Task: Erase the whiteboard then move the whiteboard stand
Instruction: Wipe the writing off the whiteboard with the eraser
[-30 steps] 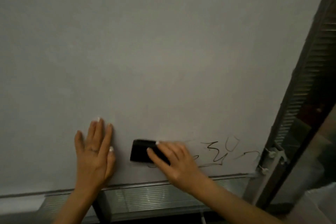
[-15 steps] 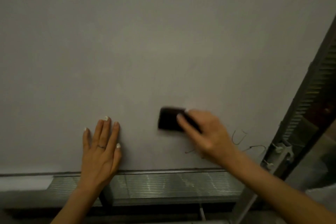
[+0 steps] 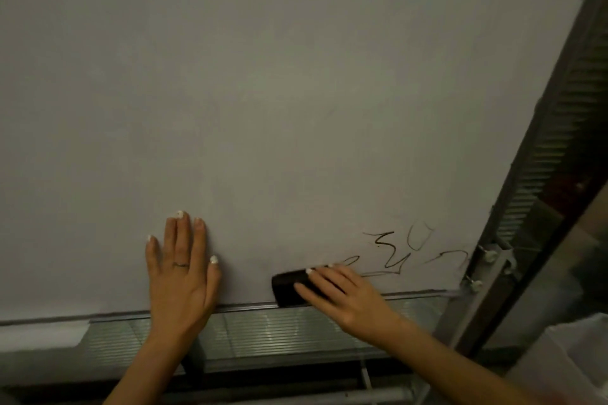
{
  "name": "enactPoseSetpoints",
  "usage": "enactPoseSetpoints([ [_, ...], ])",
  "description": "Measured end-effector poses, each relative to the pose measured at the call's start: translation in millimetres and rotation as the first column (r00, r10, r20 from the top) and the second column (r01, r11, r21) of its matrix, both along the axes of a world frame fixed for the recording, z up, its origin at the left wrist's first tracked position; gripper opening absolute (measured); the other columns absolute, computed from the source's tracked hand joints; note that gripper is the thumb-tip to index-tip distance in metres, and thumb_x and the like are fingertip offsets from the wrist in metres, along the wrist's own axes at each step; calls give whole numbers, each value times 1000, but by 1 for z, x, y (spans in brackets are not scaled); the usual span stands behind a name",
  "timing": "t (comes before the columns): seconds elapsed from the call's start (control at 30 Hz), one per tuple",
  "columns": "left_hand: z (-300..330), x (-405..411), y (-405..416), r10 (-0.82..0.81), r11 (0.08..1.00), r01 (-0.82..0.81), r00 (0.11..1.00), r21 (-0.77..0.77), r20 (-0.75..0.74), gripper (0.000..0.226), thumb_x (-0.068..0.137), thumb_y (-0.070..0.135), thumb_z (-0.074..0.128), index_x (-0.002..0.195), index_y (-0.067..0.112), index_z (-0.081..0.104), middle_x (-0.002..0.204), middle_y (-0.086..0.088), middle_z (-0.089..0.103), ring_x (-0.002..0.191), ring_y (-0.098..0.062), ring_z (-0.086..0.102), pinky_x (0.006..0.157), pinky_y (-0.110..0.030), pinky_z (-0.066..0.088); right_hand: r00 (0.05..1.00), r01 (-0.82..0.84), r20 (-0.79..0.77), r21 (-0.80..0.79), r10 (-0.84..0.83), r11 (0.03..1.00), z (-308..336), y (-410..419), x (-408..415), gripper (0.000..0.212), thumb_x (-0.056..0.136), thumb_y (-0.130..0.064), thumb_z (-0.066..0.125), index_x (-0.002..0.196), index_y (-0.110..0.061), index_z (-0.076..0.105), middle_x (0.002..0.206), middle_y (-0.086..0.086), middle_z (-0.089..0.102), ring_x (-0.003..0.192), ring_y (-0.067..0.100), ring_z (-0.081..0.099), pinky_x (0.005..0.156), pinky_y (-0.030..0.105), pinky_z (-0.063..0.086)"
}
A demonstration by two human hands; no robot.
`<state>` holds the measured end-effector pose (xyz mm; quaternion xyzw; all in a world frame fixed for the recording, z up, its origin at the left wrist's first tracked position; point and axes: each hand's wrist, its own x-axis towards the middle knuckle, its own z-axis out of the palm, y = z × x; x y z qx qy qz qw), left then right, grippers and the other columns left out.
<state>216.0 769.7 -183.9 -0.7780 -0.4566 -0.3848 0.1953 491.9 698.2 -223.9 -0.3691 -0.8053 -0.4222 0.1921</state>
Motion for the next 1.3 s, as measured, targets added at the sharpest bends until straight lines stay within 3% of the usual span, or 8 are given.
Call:
enactPoseSetpoints([
  [0.17, -1, -3, -4, 24, 1000, -23, 997, 9, -72, 62, 99, 43, 12, 151, 13, -4, 159, -7, -11, 146, -22, -7, 117, -43, -6, 994, 17, 111, -42, -13, 999, 11, -16, 38, 39, 101, -1, 27, 135, -10, 45, 126, 14, 55, 115, 25, 50, 109, 40, 31],
  [0.33, -3, 6, -4, 40, 999, -40, 999, 11, 14, 64, 99, 42, 18, 151, 11, -5, 158, -7, -14, 146, -24, -9, 117, -47, -8, 933, 192, -307, -19, -189, 981, 92, -26, 75, 30, 99, -22, 52, 124, -6, 61, 115, 1, 56, 106, 28, 55, 96, 25, 40],
  [0.4, -4, 17, -7, -7, 998, 5, 999, 58, 36, 67, 97, 39, 25, 150, 10, -3, 158, -8, -14, 146, -25, -7, 116, -49, -10, 849, 254, -497, 84, -180, 964, 122, -28, 83, 40, 94, -20, 58, 132, -6, 51, 123, 13, 49, 110, 35, 49, 95, 33, 40],
  [0.57, 0, 55, -10, -174, 959, 206, 970, 197, -167, 57, 100, 30, 20, 151, 12, 3, 159, -4, -7, 146, -18, 0, 117, -47, -5, 708, 269, -703, 193, -58, 944, 131, -32, 76, 55, 89, -13, 62, 139, -15, 39, 128, 13, 34, 115, 33, 38, 107, 19, 25],
  [0.8, 0, 62, -3, -149, 972, 174, 976, 159, -158, 57, 100, 31, 17, 151, 10, 0, 159, -4, -10, 146, -19, -5, 116, -47, -7, 891, 209, -428, 89, -152, 974, 2, -32, 65, 91, 70, 19, 56, 148, -21, 31, 133, 15, 39, 121, 36, 41, 115, 42, 28],
  [0.93, 0, 60, -1, -141, 969, 173, 973, 179, -182, 57, 100, 31, 18, 151, 10, 2, 159, -4, -9, 146, -19, -4, 117, -47, -6, 936, 232, -276, 18, -218, 973, -42, -35, 65, 78, 80, 18, 33, 148, -20, 30, 133, 14, 42, 120, 32, 44, 117, 40, 25],
  [1.2, 0, 54, 1, -156, 956, 204, 962, 210, -222, 56, 100, 30, 19, 151, 14, 4, 159, -2, -6, 146, -17, -2, 117, -43, -4, 981, 178, 81, 17, -179, 984, -14, -47, 119, 59, 94, 1, 42, 148, -18, 29, 133, 11, 43, 121, 28, 45, 113, 45, 26],
  [1.3, 2, 54, 1, -160, 954, 205, 965, 217, -209, 55, 100, 29, 19, 151, 14, 6, 160, -2, -5, 146, -17, -1, 117, -43, -2, 968, 249, -34, 175, -247, 953, 34, -56, 141, 69, 79, 1, 62, 142, -20, 42, 134, 12, 46, 119, 29, 47, 106, 43, 30],
])
